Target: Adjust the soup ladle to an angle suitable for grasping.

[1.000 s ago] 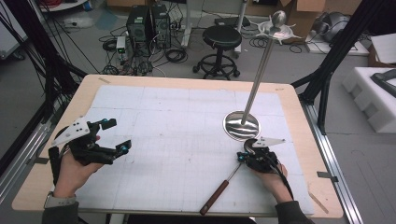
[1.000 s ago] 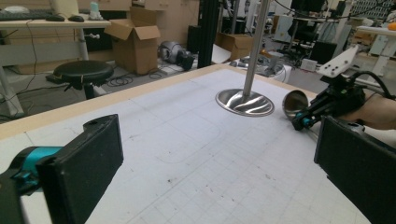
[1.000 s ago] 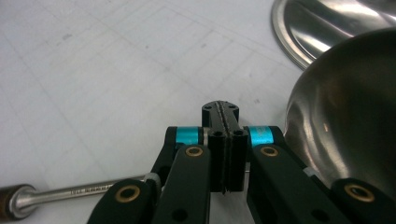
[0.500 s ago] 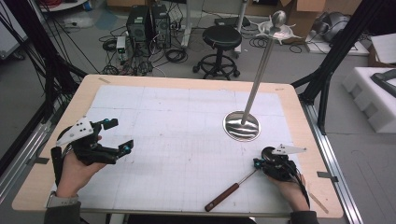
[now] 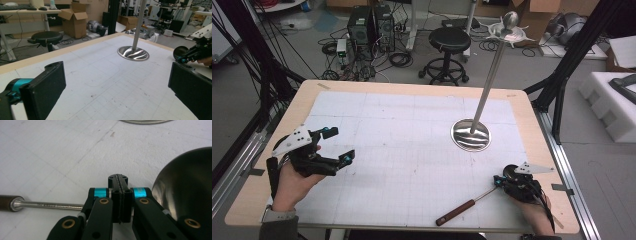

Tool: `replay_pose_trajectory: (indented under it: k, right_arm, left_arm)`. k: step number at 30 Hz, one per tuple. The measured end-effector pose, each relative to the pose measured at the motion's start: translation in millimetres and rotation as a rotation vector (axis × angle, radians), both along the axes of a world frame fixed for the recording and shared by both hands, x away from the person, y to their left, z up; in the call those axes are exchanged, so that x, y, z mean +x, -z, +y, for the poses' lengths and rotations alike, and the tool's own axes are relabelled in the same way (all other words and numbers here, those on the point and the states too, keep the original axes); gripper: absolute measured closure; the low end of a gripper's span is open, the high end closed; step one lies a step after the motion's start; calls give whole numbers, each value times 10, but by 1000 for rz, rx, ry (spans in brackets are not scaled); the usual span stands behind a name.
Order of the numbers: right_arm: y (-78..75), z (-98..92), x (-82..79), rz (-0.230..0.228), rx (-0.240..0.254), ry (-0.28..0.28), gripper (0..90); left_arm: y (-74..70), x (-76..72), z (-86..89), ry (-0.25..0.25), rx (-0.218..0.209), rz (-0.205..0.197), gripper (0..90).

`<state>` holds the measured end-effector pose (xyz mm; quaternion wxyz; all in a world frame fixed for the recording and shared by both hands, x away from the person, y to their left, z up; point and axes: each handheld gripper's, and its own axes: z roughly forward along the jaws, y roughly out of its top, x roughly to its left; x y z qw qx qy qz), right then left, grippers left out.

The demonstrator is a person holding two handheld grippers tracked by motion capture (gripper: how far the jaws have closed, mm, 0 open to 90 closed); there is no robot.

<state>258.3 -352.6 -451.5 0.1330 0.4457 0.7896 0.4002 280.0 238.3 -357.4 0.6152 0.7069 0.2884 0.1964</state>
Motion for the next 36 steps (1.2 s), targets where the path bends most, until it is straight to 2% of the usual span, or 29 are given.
replay_pose_trajectory:
  k: [8, 9, 11, 13, 17, 19, 21, 22, 24, 33, 35, 36]
  right_arm:
    - [-25, 24, -32, -19, -23, 8, 900]
    - [-56, 33, -49, -34, 3, 4, 900]
    - [-70, 41, -56, -42, 10, 1, 900]
    - [-108, 95, -95, -54, 38, -33, 900]
    - [-122, 158, -150, -60, 51, -74, 900]
    - [-128, 232, -236, -53, 84, -123, 900]
    - [-125, 254, -258, -51, 84, -134, 900]
    - [-116, 315, -321, -48, 80, -170, 900]
    - [-114, 335, -341, -45, 80, -177, 900]
    - [-66, 457, -521, -24, 75, -274, 900]
    - [-42, 505, -563, 6, 63, -294, 900]
    - [-42, 505, -563, 6, 63, -294, 900]
  left_arm:
    - [18, 20, -26, 1, 11, 9, 18]
    - [20, 21, -30, 2, 12, 10, 18]
    - [23, 24, -32, 2, 16, 10, 18]
    - [25, 26, -31, 0, 17, 13, 18]
    - [24, 26, -27, 1, 17, 10, 18]
    - [24, 27, -26, 2, 17, 11, 18]
    - [26, 29, -29, 2, 17, 12, 18]
    - [27, 29, -32, 2, 17, 12, 18]
    - [28, 30, -35, 3, 21, 11, 18]
    - [32, 33, -44, 3, 19, 14, 18]
    - [34, 36, -50, 2, 21, 13, 18]
    - [36, 37, -53, 4, 21, 14, 18]
